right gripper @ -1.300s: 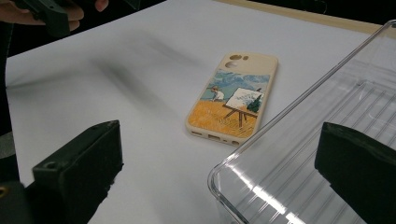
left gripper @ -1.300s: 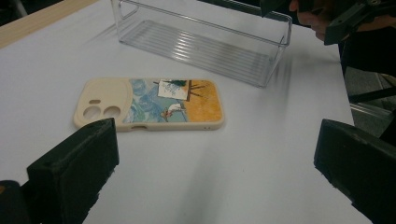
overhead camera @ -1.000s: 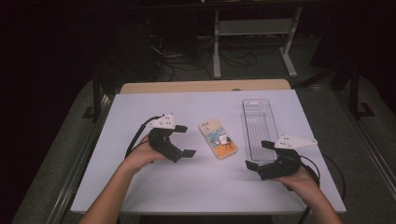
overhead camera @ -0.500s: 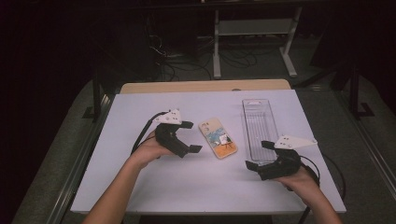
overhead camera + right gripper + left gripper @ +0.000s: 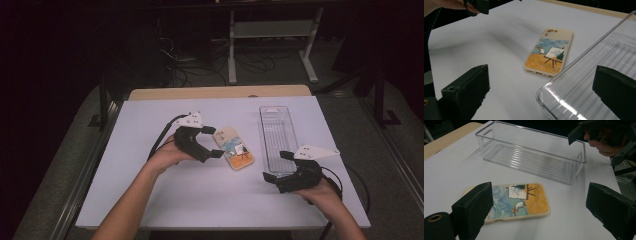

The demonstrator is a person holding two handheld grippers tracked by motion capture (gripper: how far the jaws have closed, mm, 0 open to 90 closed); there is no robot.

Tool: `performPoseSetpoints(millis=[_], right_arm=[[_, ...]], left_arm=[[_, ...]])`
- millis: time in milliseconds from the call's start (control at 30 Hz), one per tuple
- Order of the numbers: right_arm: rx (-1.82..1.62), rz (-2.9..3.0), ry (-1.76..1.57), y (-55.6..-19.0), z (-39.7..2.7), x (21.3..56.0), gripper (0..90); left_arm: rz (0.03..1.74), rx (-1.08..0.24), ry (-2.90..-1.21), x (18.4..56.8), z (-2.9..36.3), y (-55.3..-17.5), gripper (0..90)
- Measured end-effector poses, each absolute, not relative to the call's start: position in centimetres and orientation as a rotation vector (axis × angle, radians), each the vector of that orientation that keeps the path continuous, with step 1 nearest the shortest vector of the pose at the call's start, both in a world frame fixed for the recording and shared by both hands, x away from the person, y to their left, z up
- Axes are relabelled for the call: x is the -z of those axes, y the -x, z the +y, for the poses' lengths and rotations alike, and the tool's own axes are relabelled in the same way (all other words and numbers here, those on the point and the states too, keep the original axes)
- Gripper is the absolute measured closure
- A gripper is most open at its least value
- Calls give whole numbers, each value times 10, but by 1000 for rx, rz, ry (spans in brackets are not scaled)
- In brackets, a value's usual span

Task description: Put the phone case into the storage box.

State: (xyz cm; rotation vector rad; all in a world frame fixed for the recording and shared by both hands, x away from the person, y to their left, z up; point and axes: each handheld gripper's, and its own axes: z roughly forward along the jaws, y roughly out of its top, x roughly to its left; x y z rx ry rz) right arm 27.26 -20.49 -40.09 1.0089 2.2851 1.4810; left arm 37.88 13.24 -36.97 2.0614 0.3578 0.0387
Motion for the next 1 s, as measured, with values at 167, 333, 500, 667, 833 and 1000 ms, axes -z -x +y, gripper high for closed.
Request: performPoseSetpoints(millis=[167, 333, 500, 667, 833, 1000], right_arm=[[-1482, 2285, -1009, -272, -205, 401, 7], [-1483, 2285, -1013, -272, -205, 401, 7], [-1485, 2283, -1008, -272, -205, 401, 7], [-1484, 2284, -1012, -272, -205, 401, 7], [-1483, 2285, -1012, -272, -205, 401, 7], [-1485, 2286, -1011, -272, -205, 401, 7]], left_arm=[[345, -48, -2059, 369, 127, -382, 112], [350, -53, -2057, 369, 119, -384, 154], [356, -57, -2054, 368, 111, -386, 209], [368, -47, -2053, 369, 105, -390, 284], [373, -39, -2053, 373, 97, -394, 361], [371, -59, -2070, 375, 89, -398, 461]])
